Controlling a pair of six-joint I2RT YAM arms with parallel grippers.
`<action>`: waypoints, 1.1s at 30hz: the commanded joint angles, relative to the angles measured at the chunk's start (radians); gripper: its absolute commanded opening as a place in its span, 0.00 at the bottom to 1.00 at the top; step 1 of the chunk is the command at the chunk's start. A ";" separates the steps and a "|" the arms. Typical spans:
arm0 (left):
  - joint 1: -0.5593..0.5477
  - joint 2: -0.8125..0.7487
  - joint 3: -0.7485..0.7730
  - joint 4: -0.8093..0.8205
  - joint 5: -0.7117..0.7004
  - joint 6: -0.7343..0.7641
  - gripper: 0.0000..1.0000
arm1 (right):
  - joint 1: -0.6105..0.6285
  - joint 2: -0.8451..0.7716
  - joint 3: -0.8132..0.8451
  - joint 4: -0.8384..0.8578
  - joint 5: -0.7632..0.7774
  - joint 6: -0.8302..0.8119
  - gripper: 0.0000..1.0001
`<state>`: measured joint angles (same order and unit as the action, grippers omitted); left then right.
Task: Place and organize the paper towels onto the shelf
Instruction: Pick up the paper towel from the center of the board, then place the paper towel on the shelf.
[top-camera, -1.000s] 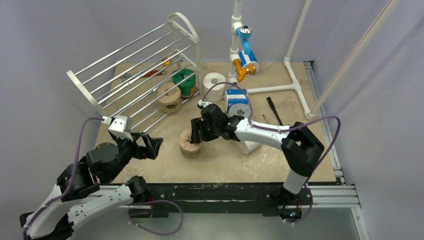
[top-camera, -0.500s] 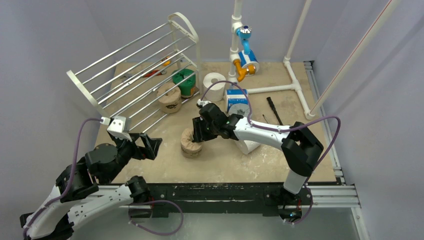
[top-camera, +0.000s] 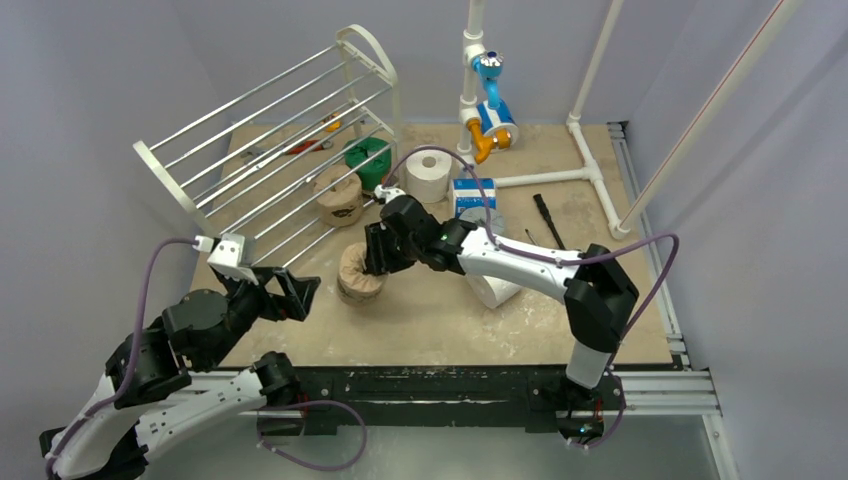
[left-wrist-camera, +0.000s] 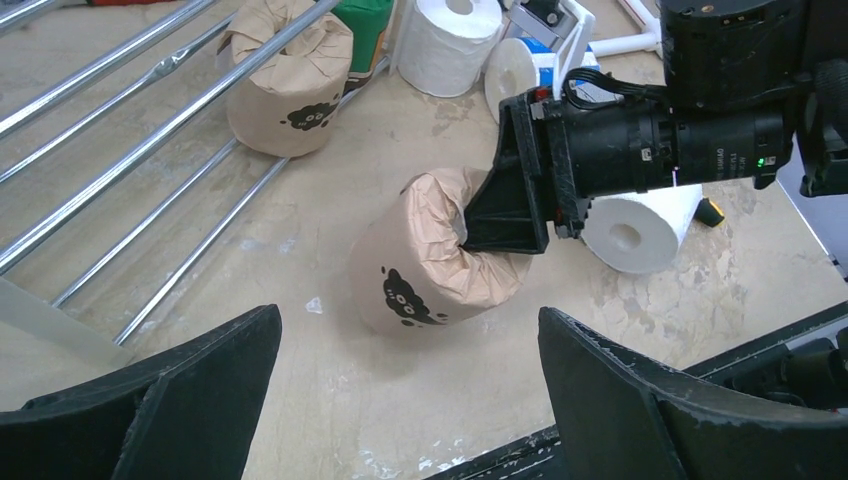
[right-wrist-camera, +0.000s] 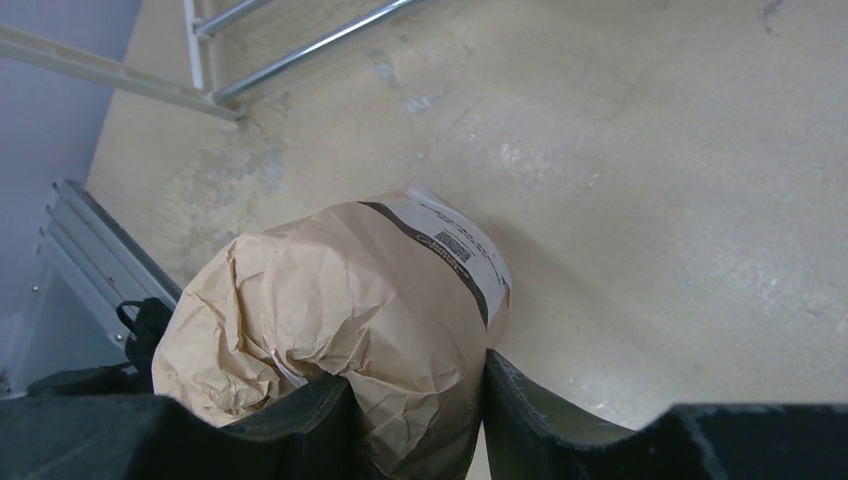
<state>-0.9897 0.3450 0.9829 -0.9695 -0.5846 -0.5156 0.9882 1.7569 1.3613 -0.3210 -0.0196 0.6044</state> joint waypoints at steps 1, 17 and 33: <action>-0.004 -0.005 0.044 0.007 -0.020 -0.006 1.00 | 0.004 0.052 0.109 0.060 -0.018 0.034 0.41; -0.004 0.000 0.089 -0.005 -0.026 0.008 1.00 | 0.014 0.338 0.449 0.081 0.006 0.161 0.40; -0.004 -0.009 0.097 -0.017 -0.018 0.002 1.00 | 0.026 0.397 0.494 0.175 0.105 0.321 0.40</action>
<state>-0.9897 0.3450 1.0546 -0.9897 -0.5987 -0.5133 1.0088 2.1426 1.7760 -0.2394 0.0406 0.8547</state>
